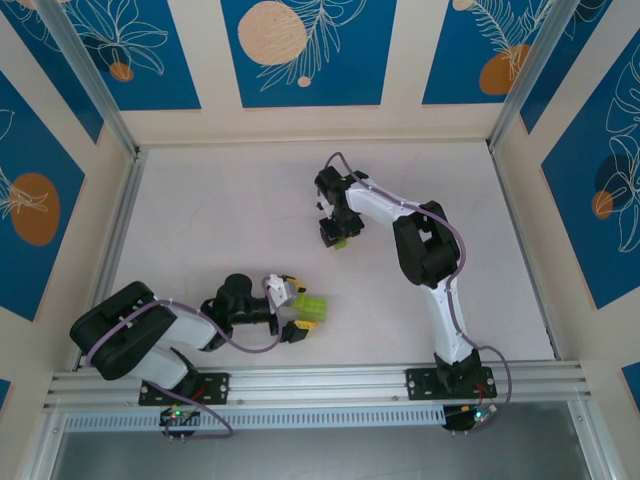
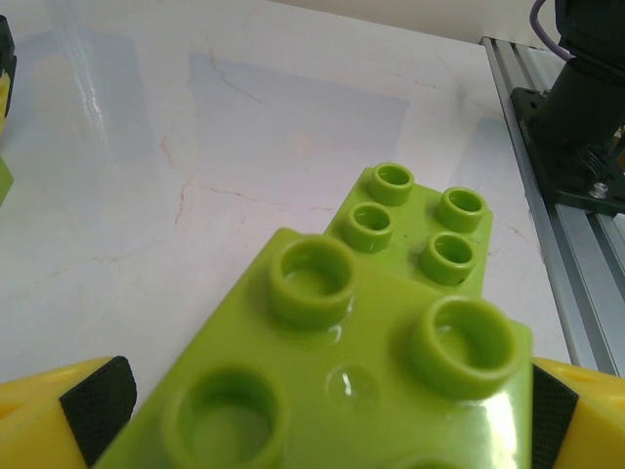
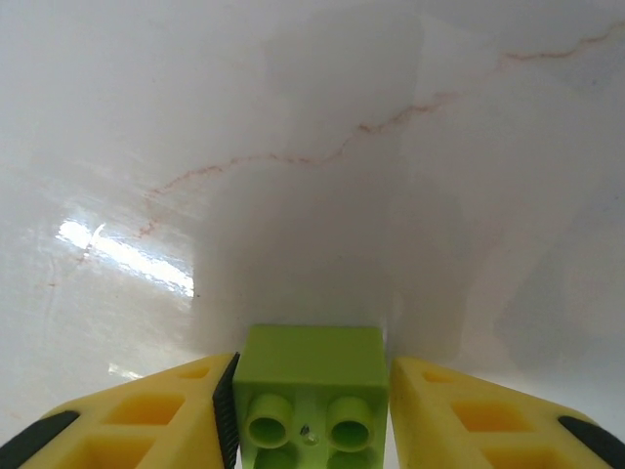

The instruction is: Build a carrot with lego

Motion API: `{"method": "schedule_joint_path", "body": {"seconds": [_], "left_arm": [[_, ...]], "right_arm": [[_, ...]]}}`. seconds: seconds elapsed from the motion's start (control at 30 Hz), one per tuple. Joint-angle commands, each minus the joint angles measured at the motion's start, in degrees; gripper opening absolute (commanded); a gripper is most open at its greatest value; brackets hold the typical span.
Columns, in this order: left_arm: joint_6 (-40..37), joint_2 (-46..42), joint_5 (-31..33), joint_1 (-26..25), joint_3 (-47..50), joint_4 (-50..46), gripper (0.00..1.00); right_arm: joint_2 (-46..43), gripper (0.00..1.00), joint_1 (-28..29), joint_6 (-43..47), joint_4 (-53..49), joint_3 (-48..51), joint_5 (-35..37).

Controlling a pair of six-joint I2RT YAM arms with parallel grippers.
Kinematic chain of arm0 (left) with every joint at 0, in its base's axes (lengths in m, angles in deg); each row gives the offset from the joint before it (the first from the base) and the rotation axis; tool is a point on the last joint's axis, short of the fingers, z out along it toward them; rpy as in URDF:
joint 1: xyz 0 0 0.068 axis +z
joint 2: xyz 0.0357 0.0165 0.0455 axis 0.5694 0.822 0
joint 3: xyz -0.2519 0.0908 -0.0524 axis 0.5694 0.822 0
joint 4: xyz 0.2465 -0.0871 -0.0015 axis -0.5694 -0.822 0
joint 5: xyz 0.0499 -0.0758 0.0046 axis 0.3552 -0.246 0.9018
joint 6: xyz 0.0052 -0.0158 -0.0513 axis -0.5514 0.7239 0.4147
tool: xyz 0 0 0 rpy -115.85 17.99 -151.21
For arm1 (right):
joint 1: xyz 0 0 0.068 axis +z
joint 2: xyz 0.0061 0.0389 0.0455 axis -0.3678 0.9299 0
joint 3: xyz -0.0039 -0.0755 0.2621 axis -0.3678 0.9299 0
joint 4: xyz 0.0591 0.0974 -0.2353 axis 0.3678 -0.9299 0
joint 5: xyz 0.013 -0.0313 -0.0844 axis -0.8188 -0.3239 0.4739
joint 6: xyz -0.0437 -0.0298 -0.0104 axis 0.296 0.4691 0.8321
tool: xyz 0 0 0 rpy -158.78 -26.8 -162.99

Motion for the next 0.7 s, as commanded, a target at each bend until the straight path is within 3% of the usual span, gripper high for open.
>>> {"method": "schedule_joint_path", "body": {"seconds": [0.0,0.27,0.43,0.67], "left_arm": [[-1.0,0.3,0.1,-0.5,-0.9,-0.2,0.99],[-1.1,0.4,0.1,-0.5,-1.0,-0.4,0.99],[-1.1,0.4,0.2,-0.5,-1.1,-0.5,0.99],[-1.1,0.4,0.4,-0.5,-1.2,-0.7,0.99]], "right_arm": [[0.0,0.44,-0.3,0.7,-1.3,0.7,-1.9],[-0.5,0.39,-0.4,0.5,-1.4,1.0,-2.1],[-1.1,0.46,-0.4,0.6,-1.4,1.0,-2.5],[-2.2,0.47,-0.8,0.5,-1.2,1.4,-3.6]]}}
